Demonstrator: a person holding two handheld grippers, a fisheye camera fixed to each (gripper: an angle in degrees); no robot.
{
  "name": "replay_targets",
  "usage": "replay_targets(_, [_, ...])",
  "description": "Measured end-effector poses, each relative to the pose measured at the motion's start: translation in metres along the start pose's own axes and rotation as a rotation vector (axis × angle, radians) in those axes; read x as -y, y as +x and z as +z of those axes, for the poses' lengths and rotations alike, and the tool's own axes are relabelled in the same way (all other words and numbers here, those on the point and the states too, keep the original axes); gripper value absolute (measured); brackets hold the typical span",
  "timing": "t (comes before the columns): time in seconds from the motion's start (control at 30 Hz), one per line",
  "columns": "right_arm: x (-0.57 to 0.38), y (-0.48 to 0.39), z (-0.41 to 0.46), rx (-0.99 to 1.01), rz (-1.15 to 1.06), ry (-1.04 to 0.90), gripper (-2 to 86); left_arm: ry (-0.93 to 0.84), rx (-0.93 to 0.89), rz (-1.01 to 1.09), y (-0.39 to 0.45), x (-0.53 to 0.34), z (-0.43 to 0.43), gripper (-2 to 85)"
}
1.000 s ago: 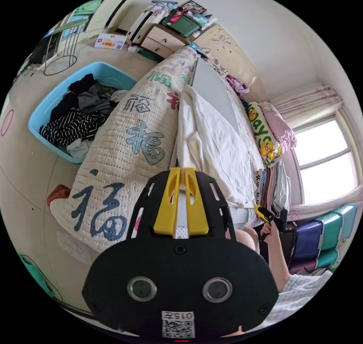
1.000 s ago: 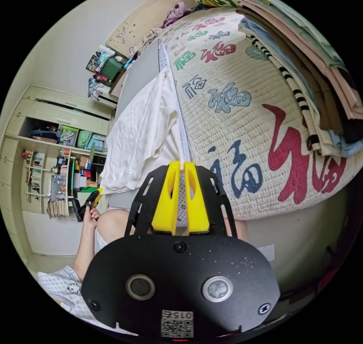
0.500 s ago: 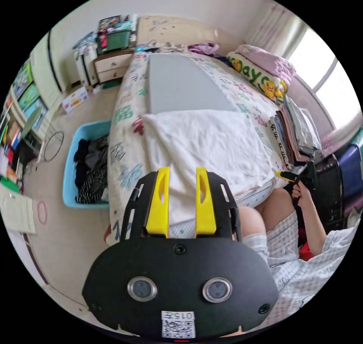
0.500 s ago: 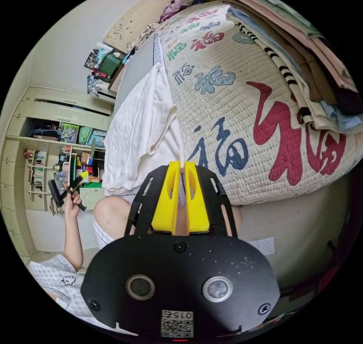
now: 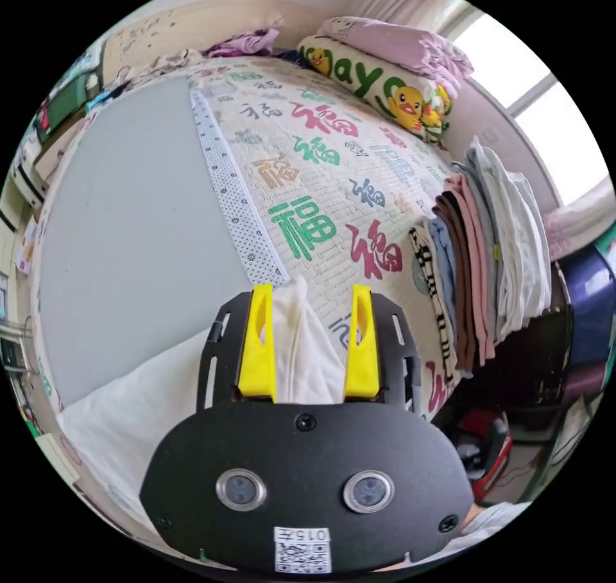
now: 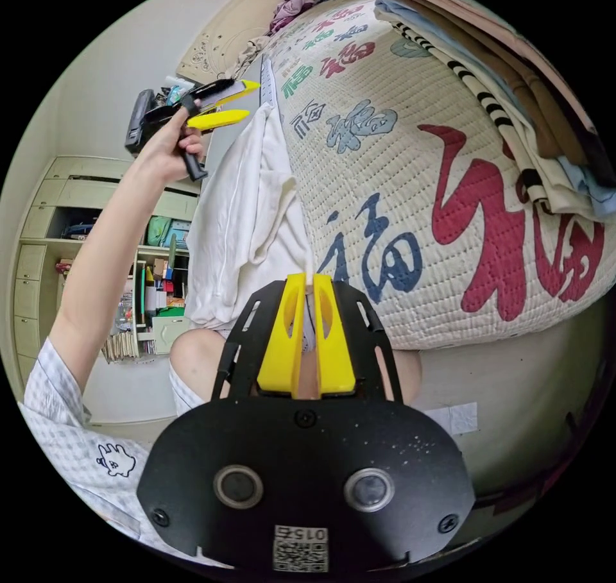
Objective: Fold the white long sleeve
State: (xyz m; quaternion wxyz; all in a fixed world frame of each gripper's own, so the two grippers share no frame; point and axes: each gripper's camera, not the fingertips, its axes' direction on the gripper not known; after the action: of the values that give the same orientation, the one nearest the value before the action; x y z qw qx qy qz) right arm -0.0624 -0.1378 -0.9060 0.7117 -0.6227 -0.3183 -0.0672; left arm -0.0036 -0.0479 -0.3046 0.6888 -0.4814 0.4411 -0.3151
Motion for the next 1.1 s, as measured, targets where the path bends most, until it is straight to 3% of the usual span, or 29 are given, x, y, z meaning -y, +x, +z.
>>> replay_targets(0.17, [-0.002,0.006,-0.018,0.049,0.009,0.004,0.6,-0.079,0.181,0.017,-0.004,0.013,0.033,10.6])
replay_targets(0.43, [-0.022,0.006,-0.084,0.083,-0.004,0.186,0.2,0.022,0.110,0.069,-0.005,0.019,-0.009,2.7])
replay_targets(0.73, [-0.050,-0.078,-0.246,-0.040,-0.213,0.488,0.3,0.322,-0.370,0.060,-0.055,0.008,-0.137,1.1])
replay_targets(0.93, [-0.042,-0.191,-0.217,0.091,-0.503,0.308,0.3,0.393,-0.397,-0.019,-0.174,-0.057,-0.190,1.2])
replay_targets(1.1, [-0.022,-0.255,-0.120,0.110,-0.605,0.038,0.3,0.388,-0.472,-0.394,-0.321,-0.131,-0.168,1.6])
